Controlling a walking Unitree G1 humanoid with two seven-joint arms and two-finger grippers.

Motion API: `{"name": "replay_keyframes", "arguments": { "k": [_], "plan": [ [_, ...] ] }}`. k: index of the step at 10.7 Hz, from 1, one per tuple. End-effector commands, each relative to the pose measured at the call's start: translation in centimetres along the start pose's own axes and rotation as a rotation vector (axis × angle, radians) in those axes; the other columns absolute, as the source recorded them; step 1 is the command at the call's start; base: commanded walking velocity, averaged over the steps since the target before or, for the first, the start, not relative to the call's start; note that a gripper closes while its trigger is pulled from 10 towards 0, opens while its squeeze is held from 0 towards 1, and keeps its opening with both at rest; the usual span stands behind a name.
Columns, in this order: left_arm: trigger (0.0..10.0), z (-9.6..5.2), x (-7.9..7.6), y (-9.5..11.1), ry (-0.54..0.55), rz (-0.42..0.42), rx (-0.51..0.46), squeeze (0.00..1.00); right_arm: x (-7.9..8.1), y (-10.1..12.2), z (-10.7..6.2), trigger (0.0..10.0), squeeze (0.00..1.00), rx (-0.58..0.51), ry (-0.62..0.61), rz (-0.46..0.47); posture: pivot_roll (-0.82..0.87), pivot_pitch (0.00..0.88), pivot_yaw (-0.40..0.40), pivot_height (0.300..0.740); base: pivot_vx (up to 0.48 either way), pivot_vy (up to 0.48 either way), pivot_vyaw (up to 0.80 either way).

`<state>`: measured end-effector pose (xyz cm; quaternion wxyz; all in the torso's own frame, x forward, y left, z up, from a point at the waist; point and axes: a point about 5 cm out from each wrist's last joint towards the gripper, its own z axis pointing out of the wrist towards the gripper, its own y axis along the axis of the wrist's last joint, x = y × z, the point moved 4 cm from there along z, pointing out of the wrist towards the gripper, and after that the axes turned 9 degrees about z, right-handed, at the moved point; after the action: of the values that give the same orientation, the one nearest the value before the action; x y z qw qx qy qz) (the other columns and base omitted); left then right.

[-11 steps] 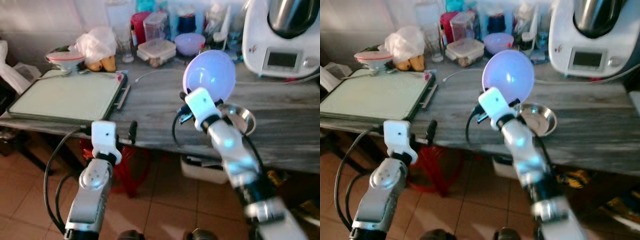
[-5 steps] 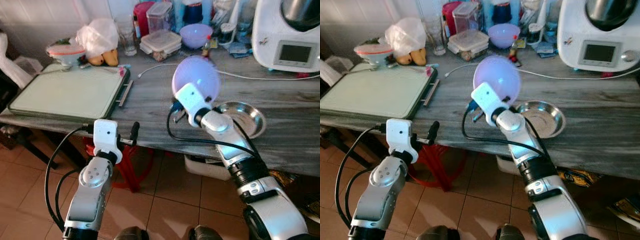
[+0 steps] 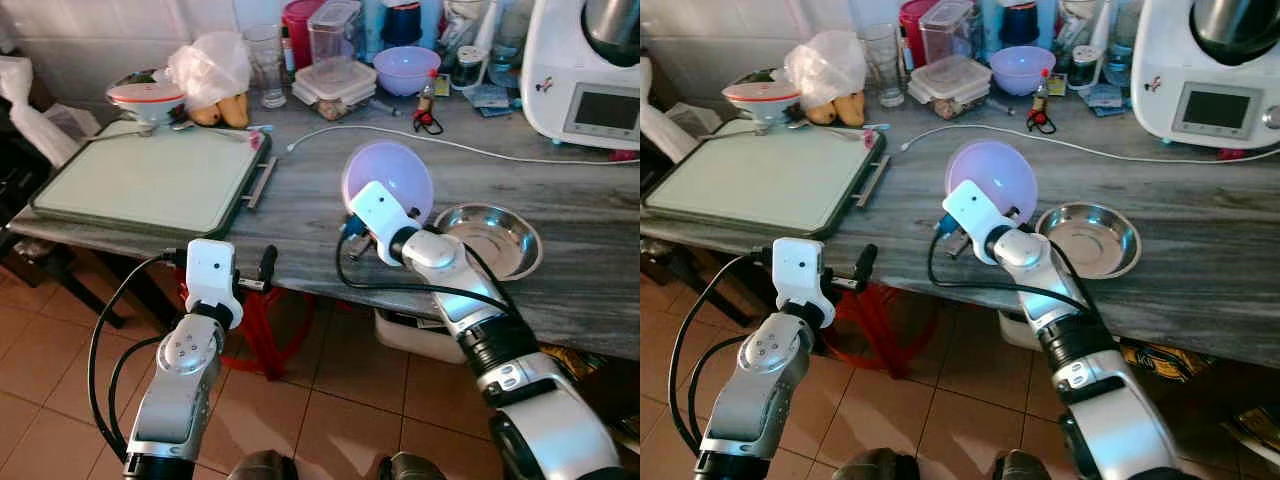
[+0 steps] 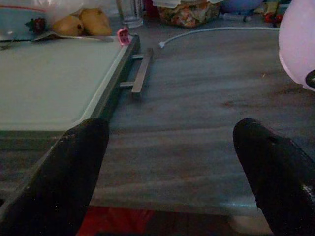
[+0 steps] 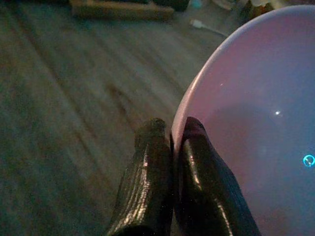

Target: Setting the table

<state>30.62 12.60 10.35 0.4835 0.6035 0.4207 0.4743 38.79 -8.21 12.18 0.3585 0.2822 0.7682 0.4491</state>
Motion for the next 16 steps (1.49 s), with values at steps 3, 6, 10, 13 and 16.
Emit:
{"name": "replay_keyframes", "arguments": {
  "k": [3, 6, 10, 13, 16],
  "plan": [
    [10.0, 0.3, 0.3, 0.0, 0.002, 0.016, 0.009, 0.00, 0.0, 0.5, -0.6, 10.0, 1.00, 0.037, 0.023, -0.006, 0.01, 0.052, 0.104, 0.740, 0.000, 0.000, 0.00],
    [10.0, 0.5, 0.1, -0.2, -0.007, 0.015, 0.013, 0.00, -1.0, 0.4, -2.0, 10.0, 1.00, 0.085, 0.026, -0.016, -0.01, 0.029, 0.100, 0.740, 0.000, 0.000, 0.00],
    [10.0, 1.3, -0.2, -0.1, -0.014, 0.004, 0.007, 0.00, -1.8, 0.4, -3.7, 10.0, 1.00, 0.120, 0.014, -0.028, -0.02, 0.000, 0.089, 0.740, 0.000, 0.000, 0.00],
    [10.0, 1.5, -0.3, -0.1, -0.001, -0.008, 0.001, 0.00, -2.8, 2.6, -5.4, 10.0, 0.04, 0.016, -0.066, -0.009, -0.04, 0.000, 0.083, 0.740, 0.000, 0.000, 0.00],
    [10.0, 1.3, -0.3, -0.1, 0.009, -0.019, -0.001, 0.00, -4.6, 4.5, -6.8, 10.0, 0.00, -0.147, -0.289, 0.031, -0.04, 0.001, 0.083, 0.740, 0.000, 0.000, 0.00]
  ]
}}
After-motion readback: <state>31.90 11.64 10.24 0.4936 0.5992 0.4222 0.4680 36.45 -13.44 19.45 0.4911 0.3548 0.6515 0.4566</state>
